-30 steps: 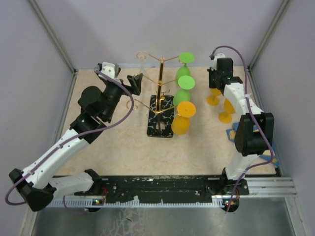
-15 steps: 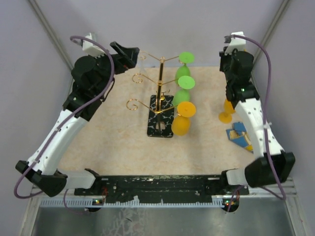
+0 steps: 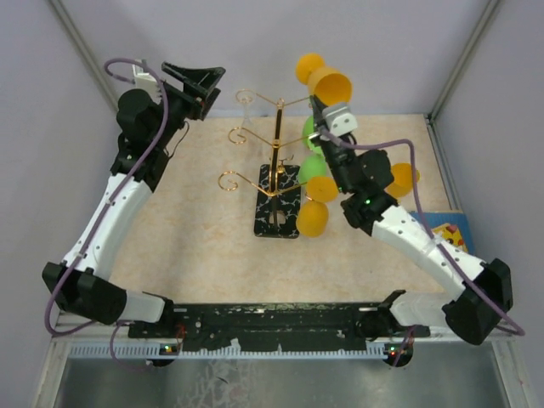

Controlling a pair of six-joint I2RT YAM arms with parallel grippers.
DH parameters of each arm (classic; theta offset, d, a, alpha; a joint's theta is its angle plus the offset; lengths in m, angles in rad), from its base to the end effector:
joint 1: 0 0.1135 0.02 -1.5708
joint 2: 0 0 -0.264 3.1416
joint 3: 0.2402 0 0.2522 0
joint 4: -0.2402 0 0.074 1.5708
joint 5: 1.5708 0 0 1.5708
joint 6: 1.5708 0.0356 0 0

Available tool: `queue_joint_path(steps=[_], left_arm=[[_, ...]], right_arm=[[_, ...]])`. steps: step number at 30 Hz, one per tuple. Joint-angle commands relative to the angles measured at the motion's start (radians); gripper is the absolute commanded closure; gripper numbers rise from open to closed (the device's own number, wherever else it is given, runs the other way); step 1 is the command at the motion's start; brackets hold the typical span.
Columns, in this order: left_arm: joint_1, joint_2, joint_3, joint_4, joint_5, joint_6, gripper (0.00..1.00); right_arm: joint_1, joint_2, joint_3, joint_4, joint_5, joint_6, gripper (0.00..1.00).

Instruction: Place the wine glass upside down on the wine glass rack

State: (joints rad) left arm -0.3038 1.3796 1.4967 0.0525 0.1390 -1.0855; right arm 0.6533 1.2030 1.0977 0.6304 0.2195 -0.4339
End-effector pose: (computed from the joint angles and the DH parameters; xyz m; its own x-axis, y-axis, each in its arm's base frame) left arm 0.2979 -0.0986 0.4793 -0.3022 -0.8233 -0.4805 0.3415 0.3771 -0.8609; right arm 0.2184 0.1574 0.4483 0.5477 -0.0975 -0.8310 -0.2351 0.9352 -0.2647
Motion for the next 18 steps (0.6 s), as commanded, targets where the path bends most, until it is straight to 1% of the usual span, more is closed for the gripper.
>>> queue_joint_path(steps=[1, 5, 9, 14, 18], left_arm=[[0.028, -0.021, -0.107, 0.251, 0.093, -0.258, 0.16], [0.034, -0.047, -0.133, 0.256, 0.067, -0.293, 0.17], [0.044, -0.081, -0.163, 0.245, 0.061, -0.321, 0.16], [0.061, -0.125, -0.202, 0.256, 0.063, -0.348, 0.16], [0.062, -0.144, -0.228, 0.26, 0.101, -0.364, 0.16]], right_arm=[[0.124, 0.033, -0.045, 0.337, 0.039, -0.112, 1.0], [0.217, 0.099, -0.093, 0.52, 0.07, -0.185, 1.0], [0.279, 0.188, -0.085, 0.653, 0.1, -0.259, 1.0], [0.341, 0.292, -0.05, 0.757, 0.114, -0.36, 1.0], [0.354, 0.335, -0.042, 0.8, 0.098, -0.365, 1.0]])
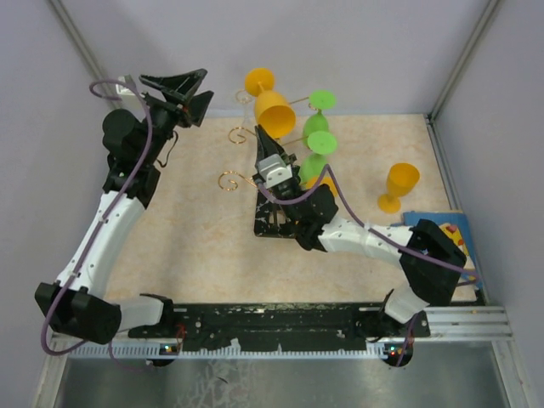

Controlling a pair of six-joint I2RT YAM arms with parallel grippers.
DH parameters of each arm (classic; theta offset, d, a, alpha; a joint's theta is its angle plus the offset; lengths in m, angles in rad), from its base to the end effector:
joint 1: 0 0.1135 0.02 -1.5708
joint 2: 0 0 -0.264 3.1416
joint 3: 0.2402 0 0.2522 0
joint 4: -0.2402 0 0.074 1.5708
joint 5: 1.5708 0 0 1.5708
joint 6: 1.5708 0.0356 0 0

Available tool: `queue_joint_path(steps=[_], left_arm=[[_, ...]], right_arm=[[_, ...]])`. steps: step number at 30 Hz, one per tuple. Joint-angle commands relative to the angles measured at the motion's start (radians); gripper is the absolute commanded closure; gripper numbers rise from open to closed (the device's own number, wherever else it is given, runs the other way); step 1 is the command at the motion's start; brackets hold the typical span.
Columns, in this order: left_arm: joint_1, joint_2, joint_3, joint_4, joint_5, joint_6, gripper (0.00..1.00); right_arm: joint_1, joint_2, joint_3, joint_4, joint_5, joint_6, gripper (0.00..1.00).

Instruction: Place the wine glass upside down on the wine glass rack

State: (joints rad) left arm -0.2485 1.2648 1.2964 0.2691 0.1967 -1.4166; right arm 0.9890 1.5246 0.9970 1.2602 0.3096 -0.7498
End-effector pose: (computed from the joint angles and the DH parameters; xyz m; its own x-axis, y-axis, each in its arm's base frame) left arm 0.2769 -0.0774 0.4652 -0.3730 -0.9051 -0.2039 0.3485 0.0670 -0.9349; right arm 0.1903 0.2697 0.3779 0.7264 -0.0767 -0.6829 -0.2408 0.9023 -0.3575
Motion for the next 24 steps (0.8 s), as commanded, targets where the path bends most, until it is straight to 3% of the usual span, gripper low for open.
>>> queue_joint_path(steps=[1, 13, 24], left_arm=[[0.006, -0.036, -0.037, 0.044, 0.05, -0.034, 0.16], [0.006, -0.074, -0.136, 0.059, 0.11, -0.063, 0.2], [0.006, -0.06, -0.16, 0.12, 0.172, -0.12, 0.22]], right_arm=[[0.02, 0.018, 0.062, 0.171, -0.003, -0.046, 1.0], [0.045, 0.047, 0.098, 0.157, -0.111, -0.017, 1.0], [0.1, 0.108, 0.145, 0.151, -0.1, -0.063, 1.0]])
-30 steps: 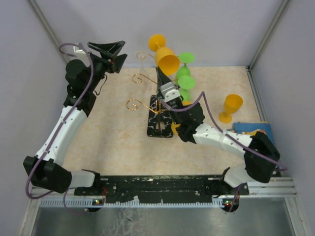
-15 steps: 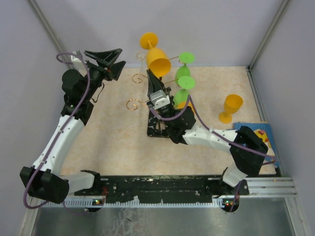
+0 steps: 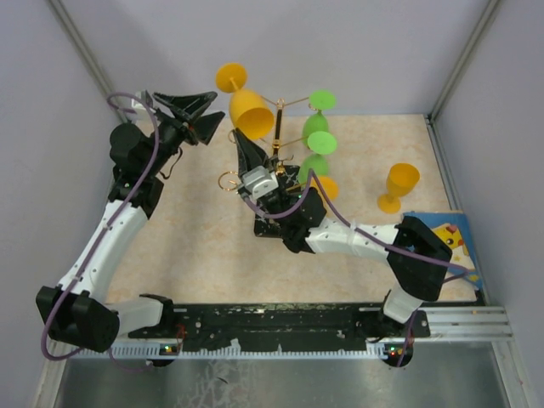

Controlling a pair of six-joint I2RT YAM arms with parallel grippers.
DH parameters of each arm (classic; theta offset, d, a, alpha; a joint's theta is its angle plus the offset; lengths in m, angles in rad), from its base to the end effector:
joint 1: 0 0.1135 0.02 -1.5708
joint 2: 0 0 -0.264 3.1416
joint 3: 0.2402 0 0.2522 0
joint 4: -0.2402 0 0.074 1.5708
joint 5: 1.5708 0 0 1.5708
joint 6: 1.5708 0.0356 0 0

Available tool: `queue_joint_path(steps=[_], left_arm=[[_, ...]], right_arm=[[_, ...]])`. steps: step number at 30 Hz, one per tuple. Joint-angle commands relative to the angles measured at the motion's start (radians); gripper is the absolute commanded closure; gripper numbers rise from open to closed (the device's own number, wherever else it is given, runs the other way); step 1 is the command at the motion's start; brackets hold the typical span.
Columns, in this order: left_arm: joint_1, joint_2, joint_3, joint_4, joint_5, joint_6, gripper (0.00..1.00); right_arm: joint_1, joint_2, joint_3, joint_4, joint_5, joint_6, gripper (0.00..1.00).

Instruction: Place the wine glass upside down on the wine glass rack

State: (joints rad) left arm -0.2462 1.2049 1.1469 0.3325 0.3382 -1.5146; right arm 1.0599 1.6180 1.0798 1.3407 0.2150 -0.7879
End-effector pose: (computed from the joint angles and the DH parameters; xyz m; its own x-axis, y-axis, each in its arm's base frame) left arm 0.2659 -0.0790 0.4349 -0.5240 -0.8395 -0.1439 0.2928 -0.0189 -0.9560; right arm 0.1773 0.3008 0.3814 0.8007 0.0121 -0.5989 -0.3007 0.8728 -0.3844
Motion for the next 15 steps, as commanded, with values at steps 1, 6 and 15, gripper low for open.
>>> queue_joint_path(steps=[1, 6, 15], left_arm=[[0.002, 0.001, -0.011, 0.058, 0.033, -0.023, 0.22], [0.002, 0.007, -0.016, 0.054, 0.028, -0.022, 0.22], [0.002, 0.018, -0.025, 0.058, 0.008, -0.026, 0.23]], right_arm=[[0.032, 0.018, 0.062, 0.073, -0.005, -0.025, 1.0], [0.049, 0.024, 0.058, 0.084, -0.009, -0.024, 1.0], [0.08, 0.023, 0.033, 0.089, 0.003, -0.064, 1.0]])
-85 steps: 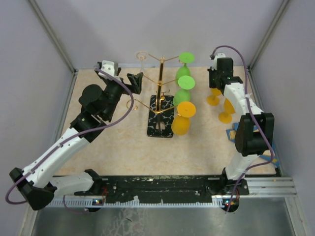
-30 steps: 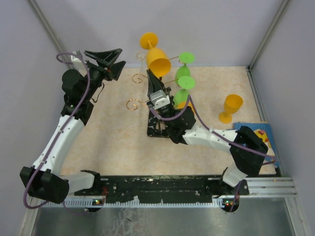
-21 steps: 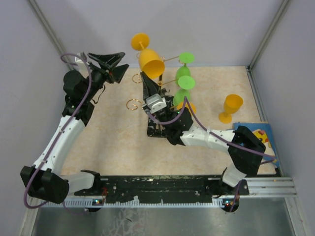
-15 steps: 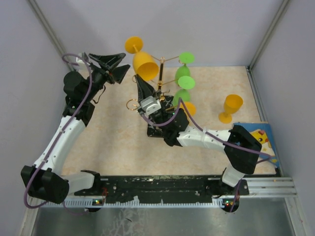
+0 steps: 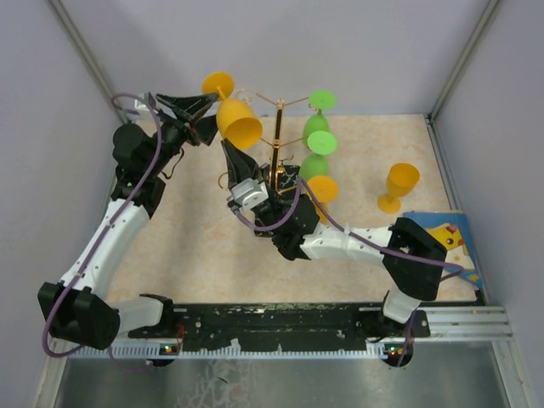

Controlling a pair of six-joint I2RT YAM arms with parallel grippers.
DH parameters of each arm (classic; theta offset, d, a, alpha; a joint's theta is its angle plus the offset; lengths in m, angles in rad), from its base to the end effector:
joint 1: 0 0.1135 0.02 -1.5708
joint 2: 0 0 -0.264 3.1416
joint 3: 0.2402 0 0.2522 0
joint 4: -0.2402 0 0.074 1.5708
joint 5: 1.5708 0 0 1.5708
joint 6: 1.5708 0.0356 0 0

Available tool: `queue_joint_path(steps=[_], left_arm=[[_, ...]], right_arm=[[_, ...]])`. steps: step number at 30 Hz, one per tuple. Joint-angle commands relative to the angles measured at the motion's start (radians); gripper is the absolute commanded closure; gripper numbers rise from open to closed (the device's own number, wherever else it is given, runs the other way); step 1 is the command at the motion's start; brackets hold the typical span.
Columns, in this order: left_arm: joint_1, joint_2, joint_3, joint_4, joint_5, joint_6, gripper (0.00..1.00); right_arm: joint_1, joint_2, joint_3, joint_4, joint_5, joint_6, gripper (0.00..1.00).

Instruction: Place the wine glass upside down on the wine glass rack

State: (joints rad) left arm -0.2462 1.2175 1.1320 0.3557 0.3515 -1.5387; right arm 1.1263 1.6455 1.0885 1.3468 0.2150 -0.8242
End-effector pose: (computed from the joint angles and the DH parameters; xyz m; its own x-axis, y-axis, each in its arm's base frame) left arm 0.2699 -0.0805 0.4287 -0.5420 -0.8313 -0.1228 0.2764 -0.0384 -0.9603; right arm 0.1599 0.3181 0.3755 0.8074 0.0276 -0.5893 -0.3310 0.8480 -0.4138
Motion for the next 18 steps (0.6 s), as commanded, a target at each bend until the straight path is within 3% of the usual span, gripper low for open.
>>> queue_joint_path(steps=[1, 18], left_arm=[[0.002, 0.004, -0.01, 0.031, -0.01, 0.002, 0.23], [0.002, 0.001, -0.038, 0.057, -0.078, 0.018, 0.3]], right_arm=[[0.017, -0.004, 0.021, 0.084, 0.005, -0.031, 1.0], [0.084, 0.045, -0.011, 0.101, 0.064, -0.117, 1.0]])
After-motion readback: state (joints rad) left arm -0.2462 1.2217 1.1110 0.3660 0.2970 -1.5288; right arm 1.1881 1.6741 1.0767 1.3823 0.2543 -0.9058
